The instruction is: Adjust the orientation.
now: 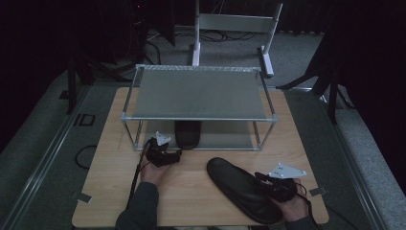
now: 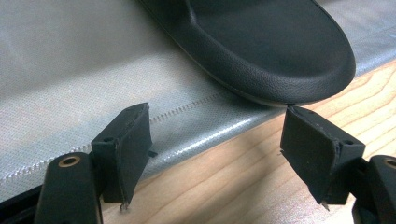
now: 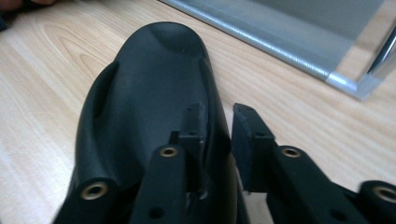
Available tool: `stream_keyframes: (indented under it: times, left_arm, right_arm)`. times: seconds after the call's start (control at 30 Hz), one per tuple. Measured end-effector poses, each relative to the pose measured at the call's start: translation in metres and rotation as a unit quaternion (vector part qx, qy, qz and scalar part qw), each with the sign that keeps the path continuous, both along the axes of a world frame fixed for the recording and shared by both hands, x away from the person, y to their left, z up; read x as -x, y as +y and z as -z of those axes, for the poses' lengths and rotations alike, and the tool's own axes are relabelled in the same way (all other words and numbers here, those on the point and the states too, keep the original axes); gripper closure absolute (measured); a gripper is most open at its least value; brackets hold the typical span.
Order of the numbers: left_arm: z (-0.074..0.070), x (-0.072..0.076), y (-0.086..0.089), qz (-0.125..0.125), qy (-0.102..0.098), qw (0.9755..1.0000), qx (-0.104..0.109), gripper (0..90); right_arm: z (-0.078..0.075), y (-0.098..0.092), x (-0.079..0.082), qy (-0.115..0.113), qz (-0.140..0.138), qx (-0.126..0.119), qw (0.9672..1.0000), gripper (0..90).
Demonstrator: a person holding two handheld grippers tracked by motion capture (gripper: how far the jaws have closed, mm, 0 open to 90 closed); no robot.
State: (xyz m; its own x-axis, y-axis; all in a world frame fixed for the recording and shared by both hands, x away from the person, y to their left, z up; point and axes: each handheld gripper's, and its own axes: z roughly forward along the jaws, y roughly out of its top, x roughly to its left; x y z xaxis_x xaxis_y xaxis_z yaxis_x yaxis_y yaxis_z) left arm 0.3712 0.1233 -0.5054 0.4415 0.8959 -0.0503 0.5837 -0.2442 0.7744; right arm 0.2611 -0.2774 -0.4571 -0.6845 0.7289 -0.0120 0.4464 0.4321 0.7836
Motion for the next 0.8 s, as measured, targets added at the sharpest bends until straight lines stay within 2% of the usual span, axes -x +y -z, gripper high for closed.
stream_keyframes:
  times: [0.1, 0.2, 0.3, 0.33, 0.37, 0.47, 0.53, 0.67, 0.8]
  left_arm:
    - [0.000, 0.000, 0.000, 0.000, 0.000, 1.0000, 0.000, 25.4]
    - [0.000, 0.000, 0.000, 0.000, 0.000, 1.0000, 0.000, 25.4]
    - [0.000, 0.000, 0.000, 0.000, 0.000, 1.0000, 0.000, 25.4]
    - [0.000, 0.000, 0.000, 0.000, 0.000, 1.0000, 0.000, 25.4]
    - [0.000, 0.000, 0.000, 0.000, 0.000, 1.0000, 0.000, 25.4]
    - [0.000, 0.000, 0.000, 0.000, 0.000, 1.0000, 0.000, 25.4]
    - [0.000, 0.000, 0.000, 0.000, 0.000, 1.0000, 0.001, 25.4]
    - [0.000, 0.000, 0.000, 0.000, 0.000, 1.0000, 0.001, 25.4]
    - [0.000, 0.000, 0.000, 0.000, 0.000, 1.0000, 0.000, 25.4]
  right_arm:
    - [-0.002, 0.008, -0.008, -0.013, -0.010, 0.024, 0.9996, 78.3]
    - [-0.002, 0.016, -0.022, -0.019, -0.033, 0.032, 0.9988, 78.6]
    - [-0.003, 0.027, -0.034, -0.023, -0.063, 0.043, 0.9968, 78.6]
    - [-0.004, 0.036, -0.042, -0.025, -0.079, 0.047, 0.9954, 78.5]
    - [-0.004, 0.036, -0.042, -0.025, -0.079, 0.047, 0.9954, 78.5]
    - [-0.004, 0.052, -0.053, -0.023, -0.096, 0.046, 0.9940, 77.5]
    - [-0.004, 0.055, -0.054, -0.023, -0.096, 0.045, 0.9941, 76.9]
    - [-0.008, 0.056, -0.047, -0.035, -0.085, 0.040, 0.9949, 60.5]
    - [-0.015, 0.041, -0.030, -0.047, -0.071, 0.019, 0.9962, 49.4]
